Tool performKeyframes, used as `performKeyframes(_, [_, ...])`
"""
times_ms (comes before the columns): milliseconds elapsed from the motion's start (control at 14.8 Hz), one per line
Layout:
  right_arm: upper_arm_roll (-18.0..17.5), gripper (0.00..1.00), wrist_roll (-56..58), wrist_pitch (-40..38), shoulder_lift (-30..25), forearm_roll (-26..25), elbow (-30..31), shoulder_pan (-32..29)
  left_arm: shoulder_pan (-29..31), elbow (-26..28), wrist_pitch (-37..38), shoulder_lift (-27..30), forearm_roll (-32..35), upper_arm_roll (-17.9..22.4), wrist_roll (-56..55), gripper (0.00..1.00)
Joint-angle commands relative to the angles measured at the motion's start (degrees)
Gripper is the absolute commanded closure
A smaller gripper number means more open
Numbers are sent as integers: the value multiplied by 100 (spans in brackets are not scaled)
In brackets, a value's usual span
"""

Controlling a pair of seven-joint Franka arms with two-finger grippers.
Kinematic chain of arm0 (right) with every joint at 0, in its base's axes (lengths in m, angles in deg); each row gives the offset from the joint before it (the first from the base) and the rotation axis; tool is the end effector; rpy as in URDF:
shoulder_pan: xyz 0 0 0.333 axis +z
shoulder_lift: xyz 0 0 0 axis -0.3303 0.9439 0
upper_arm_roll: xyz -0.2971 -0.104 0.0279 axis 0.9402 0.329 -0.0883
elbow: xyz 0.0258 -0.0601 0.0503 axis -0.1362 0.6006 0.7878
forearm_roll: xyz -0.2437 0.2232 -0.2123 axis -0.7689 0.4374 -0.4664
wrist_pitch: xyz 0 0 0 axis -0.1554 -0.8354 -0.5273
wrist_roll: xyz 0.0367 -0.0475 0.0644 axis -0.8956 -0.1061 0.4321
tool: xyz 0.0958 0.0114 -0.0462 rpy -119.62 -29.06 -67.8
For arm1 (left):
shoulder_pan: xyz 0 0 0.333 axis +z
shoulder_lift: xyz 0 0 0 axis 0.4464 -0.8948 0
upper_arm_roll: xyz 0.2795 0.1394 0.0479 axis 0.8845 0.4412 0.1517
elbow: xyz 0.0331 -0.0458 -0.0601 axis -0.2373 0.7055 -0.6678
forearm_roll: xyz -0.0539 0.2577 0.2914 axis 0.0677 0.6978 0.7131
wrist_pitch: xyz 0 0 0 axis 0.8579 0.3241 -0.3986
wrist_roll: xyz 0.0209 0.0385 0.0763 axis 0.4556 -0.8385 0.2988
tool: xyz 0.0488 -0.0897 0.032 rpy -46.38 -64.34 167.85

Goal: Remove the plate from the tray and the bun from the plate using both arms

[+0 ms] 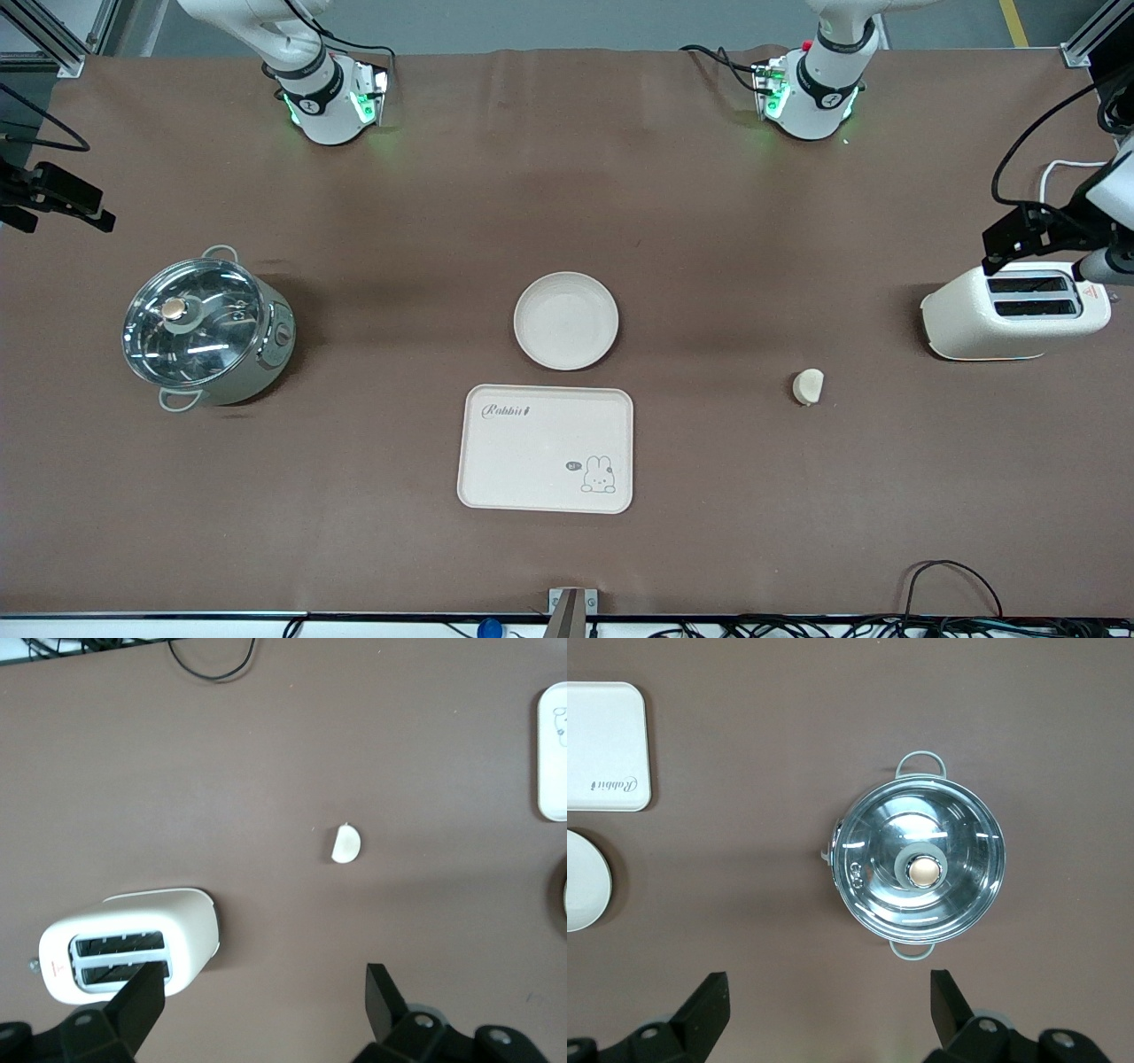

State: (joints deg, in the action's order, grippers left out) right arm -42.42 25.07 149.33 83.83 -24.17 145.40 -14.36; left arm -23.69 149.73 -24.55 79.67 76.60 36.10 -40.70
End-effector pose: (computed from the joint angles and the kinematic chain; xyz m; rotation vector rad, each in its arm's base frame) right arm 0.5391 -0.0431 0.6451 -3.0980 0.0361 0.0323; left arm 0.5710 -0.0286 0.6316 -3.0751 0.1845 -0.1309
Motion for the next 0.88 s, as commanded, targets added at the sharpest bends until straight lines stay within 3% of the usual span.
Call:
performKeyframes(0, [87,0,43,48,-180,-61,180,105,-658,842,-313,686,-81,666,-45,0])
performKeyframes(202, [87,0,43,57,-171,-61,180,61,-625,1361,-672,986,-81,676,-45,0])
performKeyframes(809, [78,0,25,119,-136,-52,154,70,-554,967,-507,811,-379,667,43,0])
